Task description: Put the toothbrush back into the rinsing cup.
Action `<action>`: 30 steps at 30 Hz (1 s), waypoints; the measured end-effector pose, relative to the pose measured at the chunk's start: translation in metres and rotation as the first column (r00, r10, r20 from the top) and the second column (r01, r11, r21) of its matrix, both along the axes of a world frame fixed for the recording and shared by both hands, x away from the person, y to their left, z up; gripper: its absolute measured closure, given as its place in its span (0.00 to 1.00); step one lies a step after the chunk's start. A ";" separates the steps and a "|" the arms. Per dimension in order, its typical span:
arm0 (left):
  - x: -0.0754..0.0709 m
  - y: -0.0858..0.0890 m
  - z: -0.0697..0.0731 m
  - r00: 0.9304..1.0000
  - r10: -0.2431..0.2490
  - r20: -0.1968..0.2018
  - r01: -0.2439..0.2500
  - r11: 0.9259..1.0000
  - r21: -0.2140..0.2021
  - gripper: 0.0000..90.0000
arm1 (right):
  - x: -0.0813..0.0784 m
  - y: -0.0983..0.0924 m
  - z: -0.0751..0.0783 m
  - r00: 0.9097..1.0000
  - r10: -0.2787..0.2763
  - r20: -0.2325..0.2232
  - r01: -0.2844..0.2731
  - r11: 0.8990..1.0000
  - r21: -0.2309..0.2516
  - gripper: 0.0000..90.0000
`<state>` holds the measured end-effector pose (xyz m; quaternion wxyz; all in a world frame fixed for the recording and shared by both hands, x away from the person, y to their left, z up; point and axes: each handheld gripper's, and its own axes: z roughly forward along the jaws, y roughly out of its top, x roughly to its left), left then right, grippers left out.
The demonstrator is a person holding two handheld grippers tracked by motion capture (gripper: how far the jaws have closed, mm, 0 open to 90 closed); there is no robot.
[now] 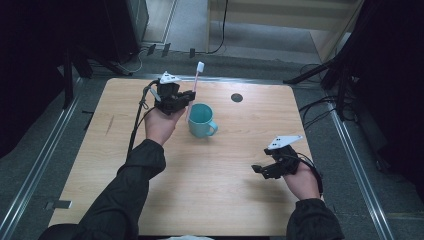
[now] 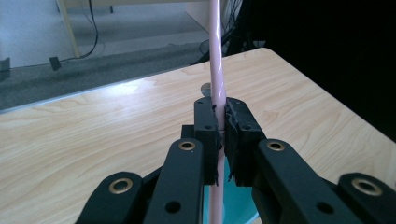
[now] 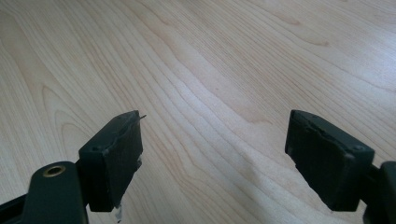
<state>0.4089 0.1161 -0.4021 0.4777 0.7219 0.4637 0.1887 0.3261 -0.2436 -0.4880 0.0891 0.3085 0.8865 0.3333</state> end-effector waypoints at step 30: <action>0.027 -0.027 -0.009 1.000 -0.002 -0.008 0.002 1.000 -0.009 0.93 | 0.000 0.002 0.000 1.000 0.013 0.008 -0.013 1.000 0.000 0.21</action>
